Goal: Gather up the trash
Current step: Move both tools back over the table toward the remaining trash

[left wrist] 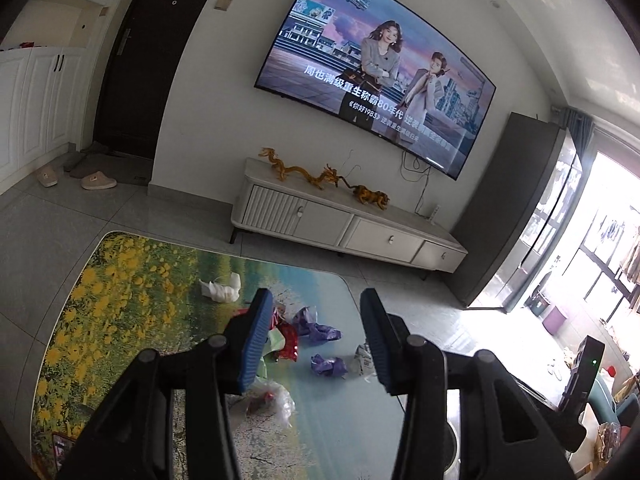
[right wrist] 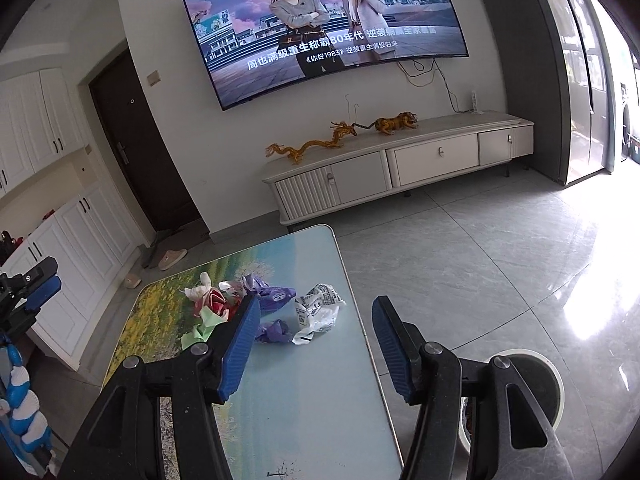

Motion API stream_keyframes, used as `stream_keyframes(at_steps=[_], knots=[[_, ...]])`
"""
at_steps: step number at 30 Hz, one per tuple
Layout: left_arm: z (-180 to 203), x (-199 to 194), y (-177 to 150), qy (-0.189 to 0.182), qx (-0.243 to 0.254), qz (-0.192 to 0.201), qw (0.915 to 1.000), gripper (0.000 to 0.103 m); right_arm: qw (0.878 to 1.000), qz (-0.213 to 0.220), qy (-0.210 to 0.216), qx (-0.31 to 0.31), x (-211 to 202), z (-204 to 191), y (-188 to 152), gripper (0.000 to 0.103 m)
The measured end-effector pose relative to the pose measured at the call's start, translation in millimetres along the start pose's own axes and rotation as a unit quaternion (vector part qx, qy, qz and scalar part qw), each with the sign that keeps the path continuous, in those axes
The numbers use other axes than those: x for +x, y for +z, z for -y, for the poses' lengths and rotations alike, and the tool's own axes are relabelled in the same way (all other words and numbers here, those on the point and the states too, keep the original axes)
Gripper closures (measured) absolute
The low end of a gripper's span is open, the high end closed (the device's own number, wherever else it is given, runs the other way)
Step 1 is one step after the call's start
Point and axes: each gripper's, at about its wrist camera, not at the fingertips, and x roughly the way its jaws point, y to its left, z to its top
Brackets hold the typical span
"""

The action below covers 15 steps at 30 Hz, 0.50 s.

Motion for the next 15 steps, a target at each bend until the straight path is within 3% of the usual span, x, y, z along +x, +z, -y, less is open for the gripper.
stream_keyframes(at_steps=[10, 15], knots=[[-48.3, 64.9, -51.0, 0.052, -0.023, -0.082, 0.995, 0.059, 0.999, -0.044, 0.012, 0.01, 51.4, 4.5, -11.4, 0.047], [-56.5, 99.7, -87.7, 0.052, -0.018, -0.127, 0.9904, 0.059, 0.997, -0.074, 0.023, 0.019, 87.0, 11.9, -17.5, 0.047]])
